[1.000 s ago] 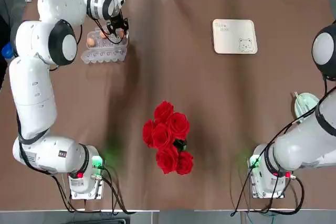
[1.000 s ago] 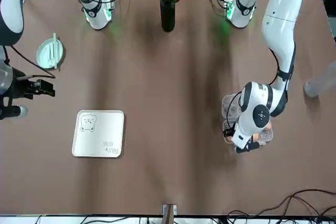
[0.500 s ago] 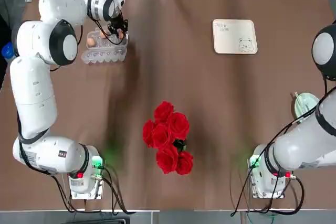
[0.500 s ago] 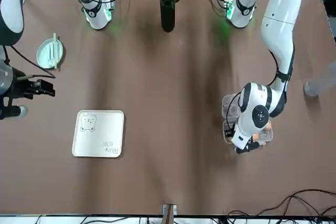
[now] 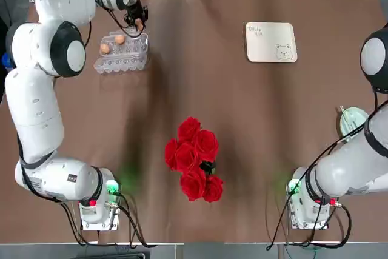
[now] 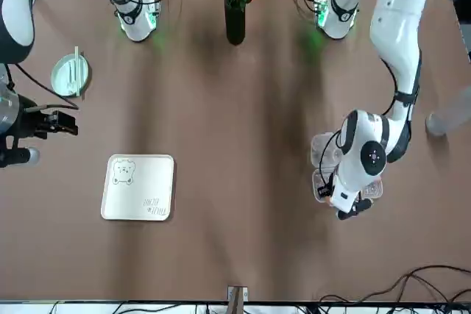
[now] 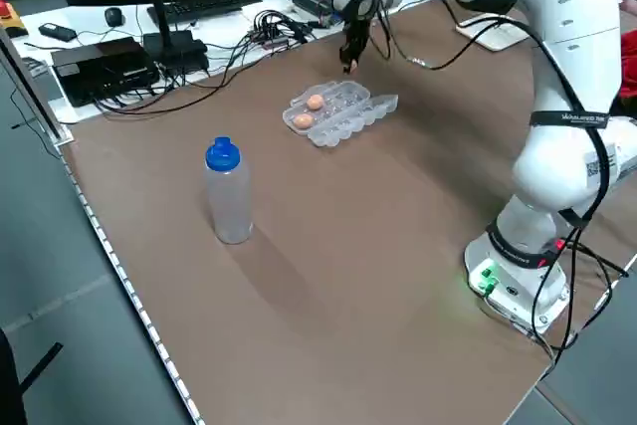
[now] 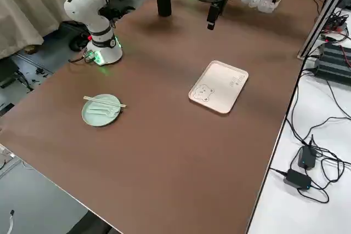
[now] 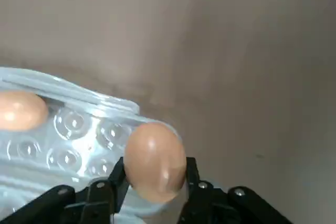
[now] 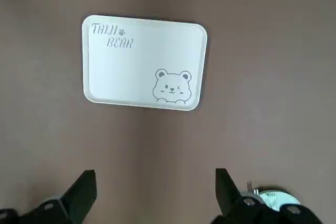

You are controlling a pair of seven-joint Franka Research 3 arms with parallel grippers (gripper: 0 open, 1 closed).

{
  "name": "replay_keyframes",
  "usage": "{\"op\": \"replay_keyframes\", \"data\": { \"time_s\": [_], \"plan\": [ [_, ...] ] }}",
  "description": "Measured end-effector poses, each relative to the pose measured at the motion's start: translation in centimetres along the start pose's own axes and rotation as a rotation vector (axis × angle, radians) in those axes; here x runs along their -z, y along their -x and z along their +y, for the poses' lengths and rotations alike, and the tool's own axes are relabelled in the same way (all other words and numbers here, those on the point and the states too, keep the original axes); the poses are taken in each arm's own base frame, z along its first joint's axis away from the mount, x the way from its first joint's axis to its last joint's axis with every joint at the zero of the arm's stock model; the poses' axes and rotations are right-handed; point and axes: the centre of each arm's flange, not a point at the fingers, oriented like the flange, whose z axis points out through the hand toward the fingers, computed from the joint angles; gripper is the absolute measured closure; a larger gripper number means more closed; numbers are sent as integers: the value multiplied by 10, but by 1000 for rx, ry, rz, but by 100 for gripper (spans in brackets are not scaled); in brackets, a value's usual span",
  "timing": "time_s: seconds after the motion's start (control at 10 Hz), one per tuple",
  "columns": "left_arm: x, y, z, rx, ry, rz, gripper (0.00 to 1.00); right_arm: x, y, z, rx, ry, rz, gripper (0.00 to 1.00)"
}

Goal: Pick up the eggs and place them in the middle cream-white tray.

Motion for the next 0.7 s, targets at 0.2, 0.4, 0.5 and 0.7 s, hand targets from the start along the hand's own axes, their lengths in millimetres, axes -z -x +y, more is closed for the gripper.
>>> {"op": "replay_keyframes", "data": {
  "time_s": [0.2,0.4,0.5,0.7],
  "plan": [
    [18,34,59,22,30,5,53,0,0,0,0,0,0,0],
    [8,96,135,3,46,-12,53,0,0,0,0,1,0,0],
    [1,124,171,-25,58,-16,53,0,0,0,0,1,-1,0],
    [-22,174,224,-73,92,-12,53,-1,-1,0,0,1,-2,0]
  ]
}}
